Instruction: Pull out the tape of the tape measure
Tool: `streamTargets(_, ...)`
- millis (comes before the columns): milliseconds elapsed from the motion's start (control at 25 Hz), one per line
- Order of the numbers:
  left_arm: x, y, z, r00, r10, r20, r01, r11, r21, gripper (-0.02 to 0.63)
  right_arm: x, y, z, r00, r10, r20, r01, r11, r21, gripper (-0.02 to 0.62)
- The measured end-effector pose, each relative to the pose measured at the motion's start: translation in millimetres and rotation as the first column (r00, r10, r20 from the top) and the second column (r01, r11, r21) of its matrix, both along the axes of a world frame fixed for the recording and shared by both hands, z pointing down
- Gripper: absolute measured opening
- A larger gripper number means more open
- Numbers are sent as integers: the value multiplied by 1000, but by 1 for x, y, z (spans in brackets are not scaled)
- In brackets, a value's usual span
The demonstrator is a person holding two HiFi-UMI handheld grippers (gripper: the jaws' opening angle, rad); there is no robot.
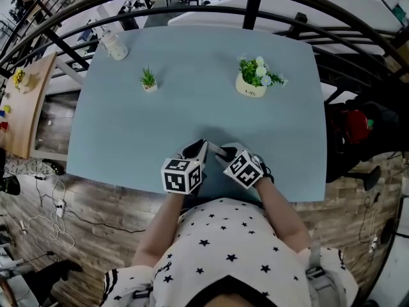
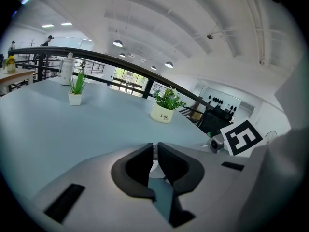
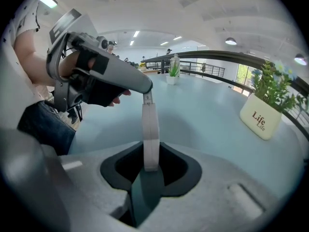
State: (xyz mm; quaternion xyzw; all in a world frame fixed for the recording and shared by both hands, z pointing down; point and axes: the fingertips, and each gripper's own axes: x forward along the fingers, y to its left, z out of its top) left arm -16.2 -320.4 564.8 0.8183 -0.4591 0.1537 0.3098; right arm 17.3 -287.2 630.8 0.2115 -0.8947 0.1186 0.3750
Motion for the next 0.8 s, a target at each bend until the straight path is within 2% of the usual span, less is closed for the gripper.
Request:
streamTargets(120,-4,2,-5,1000,-10,-9,10,1000,4,32,0,1,0,1000,-5,-4,5,1000,2,97)
streamTargets(400,-3,8,-10,1000,-7,22,7,999,34,32,-1,3,1,1000,-20,-10,20,1000,5,97)
streamTargets(520,-5,8,-13,1000,-13,13,13,999,40,32,-1,3,1,1000,-21,-10,21,1000,5,97)
streamTargets(680,-15,0,-31,998,-61,-20,62,995,84,32,0,2,2,1000,-16,-10,16,1000,-1,97)
streamTargets(800,-18,-1,-37,999,-51,-14,52,995,88,32,1,2,1,1000,-13,-12,13,1000,-1,97)
